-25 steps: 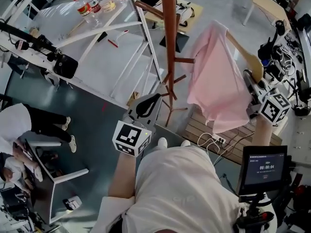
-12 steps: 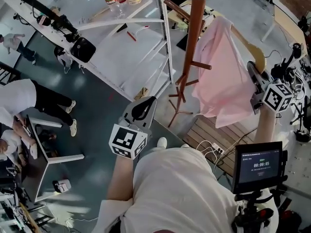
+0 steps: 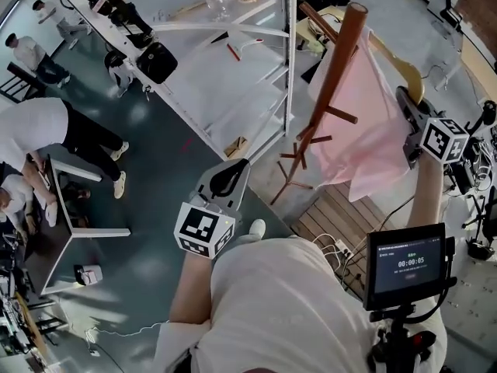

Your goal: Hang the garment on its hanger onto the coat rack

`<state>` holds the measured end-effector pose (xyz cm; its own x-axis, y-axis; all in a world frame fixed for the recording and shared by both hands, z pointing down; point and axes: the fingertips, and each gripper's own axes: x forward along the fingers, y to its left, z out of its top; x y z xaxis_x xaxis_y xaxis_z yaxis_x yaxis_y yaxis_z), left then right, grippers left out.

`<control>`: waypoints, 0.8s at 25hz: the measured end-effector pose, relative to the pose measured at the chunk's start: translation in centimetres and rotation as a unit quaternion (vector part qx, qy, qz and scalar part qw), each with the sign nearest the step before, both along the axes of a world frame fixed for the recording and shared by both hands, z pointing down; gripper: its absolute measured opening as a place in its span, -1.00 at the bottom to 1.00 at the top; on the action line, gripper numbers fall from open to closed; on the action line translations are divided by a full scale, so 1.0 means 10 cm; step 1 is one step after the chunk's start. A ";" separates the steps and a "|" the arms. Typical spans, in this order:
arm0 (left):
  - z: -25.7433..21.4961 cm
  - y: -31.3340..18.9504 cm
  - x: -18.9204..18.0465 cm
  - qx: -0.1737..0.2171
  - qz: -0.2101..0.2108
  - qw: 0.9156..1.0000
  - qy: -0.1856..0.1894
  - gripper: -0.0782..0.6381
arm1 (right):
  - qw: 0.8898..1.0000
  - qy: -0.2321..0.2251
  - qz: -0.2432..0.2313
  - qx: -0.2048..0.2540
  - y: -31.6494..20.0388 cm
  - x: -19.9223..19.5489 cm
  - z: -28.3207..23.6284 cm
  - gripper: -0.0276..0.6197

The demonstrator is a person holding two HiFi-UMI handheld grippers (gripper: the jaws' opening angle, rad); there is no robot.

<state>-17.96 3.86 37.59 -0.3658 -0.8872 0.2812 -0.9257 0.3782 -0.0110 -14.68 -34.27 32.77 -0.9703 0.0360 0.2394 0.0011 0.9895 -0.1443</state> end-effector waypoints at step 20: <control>0.13 0.37 -0.17 -0.002 -0.063 0.998 0.014 -0.76 | 0.995 0.056 -0.079 0.025 0.33 -1.09 0.37 -0.90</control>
